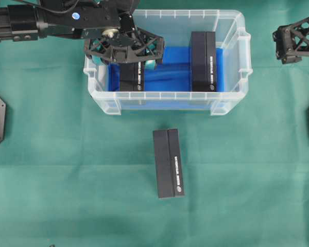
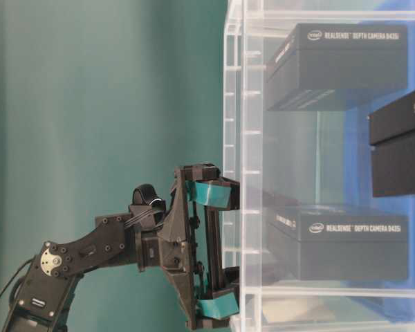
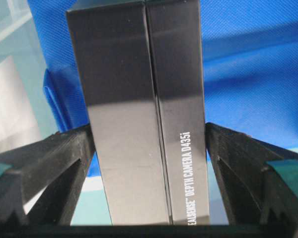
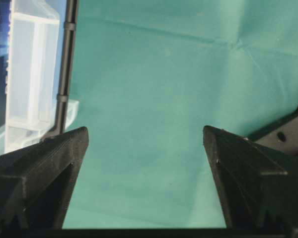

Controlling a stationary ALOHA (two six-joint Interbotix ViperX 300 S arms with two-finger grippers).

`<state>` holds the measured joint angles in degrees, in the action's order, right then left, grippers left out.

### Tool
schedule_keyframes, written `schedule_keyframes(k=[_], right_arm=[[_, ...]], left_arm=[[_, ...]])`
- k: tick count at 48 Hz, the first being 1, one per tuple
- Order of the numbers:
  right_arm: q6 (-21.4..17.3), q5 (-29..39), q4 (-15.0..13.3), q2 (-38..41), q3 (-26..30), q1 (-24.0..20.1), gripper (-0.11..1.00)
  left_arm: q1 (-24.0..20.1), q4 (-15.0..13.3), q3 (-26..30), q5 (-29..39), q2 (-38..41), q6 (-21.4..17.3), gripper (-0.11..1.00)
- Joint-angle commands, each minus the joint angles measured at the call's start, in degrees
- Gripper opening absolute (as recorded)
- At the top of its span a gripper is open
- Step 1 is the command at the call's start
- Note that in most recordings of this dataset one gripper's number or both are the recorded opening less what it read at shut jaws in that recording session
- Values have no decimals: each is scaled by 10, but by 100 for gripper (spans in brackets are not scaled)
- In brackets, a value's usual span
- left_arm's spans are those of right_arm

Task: Take out the box from the case.
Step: 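Lower the left gripper around the left box and close on it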

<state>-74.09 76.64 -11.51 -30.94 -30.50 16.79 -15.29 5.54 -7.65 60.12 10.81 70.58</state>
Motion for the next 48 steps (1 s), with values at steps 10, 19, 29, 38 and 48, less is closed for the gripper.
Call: schedule_keyframes(k=[10, 19, 29, 38, 48], right_arm=[[1, -7, -1, -3, 5, 1, 91], [1, -7, -1, -5, 5, 1, 91], [2, -8, -1, -9, 5, 1, 91], [13, -7, -2, -9, 5, 1, 91], [15, -7, -1, -9, 5, 1, 91]], left_arm=[[-2, -6, 0, 3, -4, -1, 90], [0, -11, 5, 3, -4, -1, 64], [6, -15, 17, 4, -4, -2, 60], [7, -15, 18, 6, -5, 0, 60], [7, -15, 29, 17, -11, 0, 60]])
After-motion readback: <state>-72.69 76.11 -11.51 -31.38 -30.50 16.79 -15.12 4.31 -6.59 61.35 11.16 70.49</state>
